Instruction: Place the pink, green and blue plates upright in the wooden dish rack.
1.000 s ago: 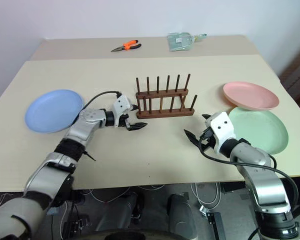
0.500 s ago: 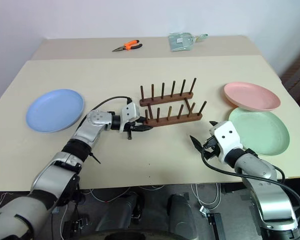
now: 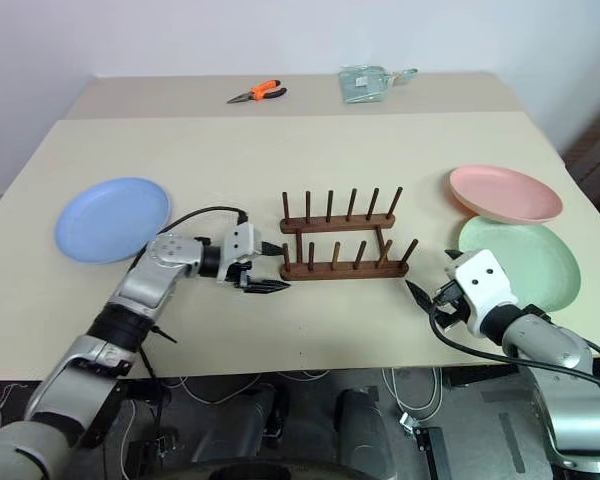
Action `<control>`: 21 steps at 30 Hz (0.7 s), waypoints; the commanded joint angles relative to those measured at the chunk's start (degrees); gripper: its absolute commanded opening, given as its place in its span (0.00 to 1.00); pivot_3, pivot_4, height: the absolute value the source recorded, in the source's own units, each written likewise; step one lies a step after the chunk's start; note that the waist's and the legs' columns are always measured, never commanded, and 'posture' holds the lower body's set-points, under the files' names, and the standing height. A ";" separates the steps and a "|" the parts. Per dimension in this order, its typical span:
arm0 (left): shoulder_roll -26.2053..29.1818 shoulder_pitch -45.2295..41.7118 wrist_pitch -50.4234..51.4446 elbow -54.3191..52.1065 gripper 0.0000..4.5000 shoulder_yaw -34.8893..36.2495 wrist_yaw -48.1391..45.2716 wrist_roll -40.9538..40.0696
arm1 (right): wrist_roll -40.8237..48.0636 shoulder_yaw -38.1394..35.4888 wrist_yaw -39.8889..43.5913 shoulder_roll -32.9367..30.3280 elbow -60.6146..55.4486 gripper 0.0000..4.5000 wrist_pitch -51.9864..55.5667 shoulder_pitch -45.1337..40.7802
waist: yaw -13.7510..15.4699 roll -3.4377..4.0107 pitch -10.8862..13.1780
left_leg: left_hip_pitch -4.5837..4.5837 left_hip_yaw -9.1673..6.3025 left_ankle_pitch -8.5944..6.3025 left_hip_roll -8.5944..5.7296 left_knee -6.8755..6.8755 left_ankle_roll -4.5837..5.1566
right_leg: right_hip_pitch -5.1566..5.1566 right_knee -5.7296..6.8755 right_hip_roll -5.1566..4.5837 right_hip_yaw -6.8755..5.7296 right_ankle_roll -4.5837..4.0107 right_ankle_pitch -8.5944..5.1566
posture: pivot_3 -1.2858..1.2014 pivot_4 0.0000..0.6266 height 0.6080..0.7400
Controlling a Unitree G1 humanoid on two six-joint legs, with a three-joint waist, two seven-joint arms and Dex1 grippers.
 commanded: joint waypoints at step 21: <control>-10.28 6.05 15.57 -10.13 0.06 -0.35 30.77 3.68 | -14.16 19.26 -12.12 9.88 20.94 0.00 -0.37 -23.50 | -1.13 0.08 -0.07 | 0.23 -0.04 -0.02 0.03 0.06 0.00 | 0.38 -0.24 0.07 -0.05 -0.01 0.02 | 0.52 0.24 0.84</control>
